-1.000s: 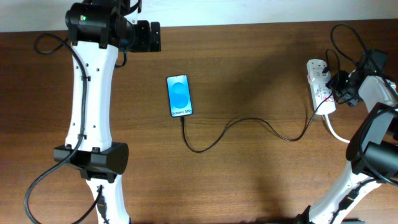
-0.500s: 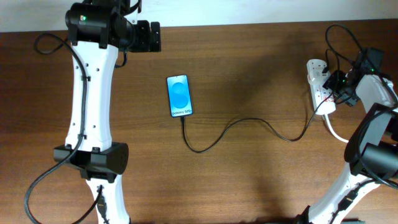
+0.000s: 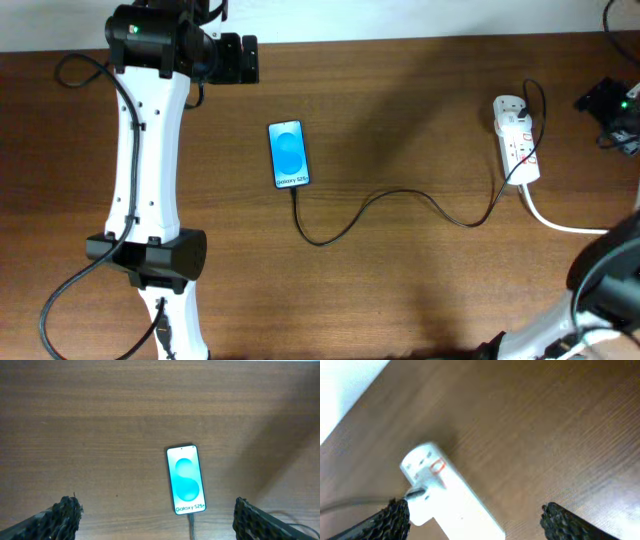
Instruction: Plug charger to phone and switch on socket
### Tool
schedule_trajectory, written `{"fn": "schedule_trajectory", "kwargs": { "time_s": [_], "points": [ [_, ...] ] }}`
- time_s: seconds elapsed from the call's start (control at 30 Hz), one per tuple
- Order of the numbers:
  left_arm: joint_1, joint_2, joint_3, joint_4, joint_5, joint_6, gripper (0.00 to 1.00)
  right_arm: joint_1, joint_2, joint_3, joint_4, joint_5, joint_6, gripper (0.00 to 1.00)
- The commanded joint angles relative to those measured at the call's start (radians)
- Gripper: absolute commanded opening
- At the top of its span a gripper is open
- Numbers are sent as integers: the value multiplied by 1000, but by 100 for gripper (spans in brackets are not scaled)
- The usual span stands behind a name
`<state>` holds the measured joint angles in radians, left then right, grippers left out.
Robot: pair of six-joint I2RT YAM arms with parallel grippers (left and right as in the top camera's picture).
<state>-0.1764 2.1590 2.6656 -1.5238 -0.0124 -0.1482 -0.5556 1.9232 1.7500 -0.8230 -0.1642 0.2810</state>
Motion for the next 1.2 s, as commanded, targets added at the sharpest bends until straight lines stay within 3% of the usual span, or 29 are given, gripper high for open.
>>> {"fn": "schedule_trajectory", "kwargs": {
  "time_s": [0.0,0.07,0.1,0.27,0.37,0.43,0.57,0.63,0.7,0.77,0.9,1.0,1.17],
  "points": [
    [2,8,-2,0,-10,8,100,6,-311,25,-97,-256,-184,90],
    [2,8,-2,0,-10,8,99,6,-517,25,-188,-356,-212,92],
    [2,8,-2,0,-10,8,99,6,-653,25,-237,-414,-274,99],
    [2,8,-2,0,-11,8,100,6,-1022,25,-551,-370,-281,99],
    [2,8,-2,0,-10,8,100,6,-1138,25,-600,-209,-326,99],
    [2,8,-2,0,-10,8,99,6,-1152,24,-599,-360,-452,99],
    [2,8,-2,0,-10,8,99,40,-1157,-112,-586,-411,-486,98],
    [2,8,-2,0,-10,8,100,220,-1253,-325,-327,-320,-457,99],
    [2,8,-2,0,-10,8,99,319,-1373,-559,-99,-134,-316,99],
    [2,8,-2,0,-10,8,100,396,-1525,-894,186,-34,-317,99],
    [2,8,-2,0,-10,8,99,465,-1773,-1456,710,-24,-317,98],
    [2,8,-2,0,-10,8,100,471,-1921,-1632,763,-10,-316,98],
    [2,8,-2,0,-10,8,99,470,-1920,-1744,755,46,-317,99]
  ]
}}
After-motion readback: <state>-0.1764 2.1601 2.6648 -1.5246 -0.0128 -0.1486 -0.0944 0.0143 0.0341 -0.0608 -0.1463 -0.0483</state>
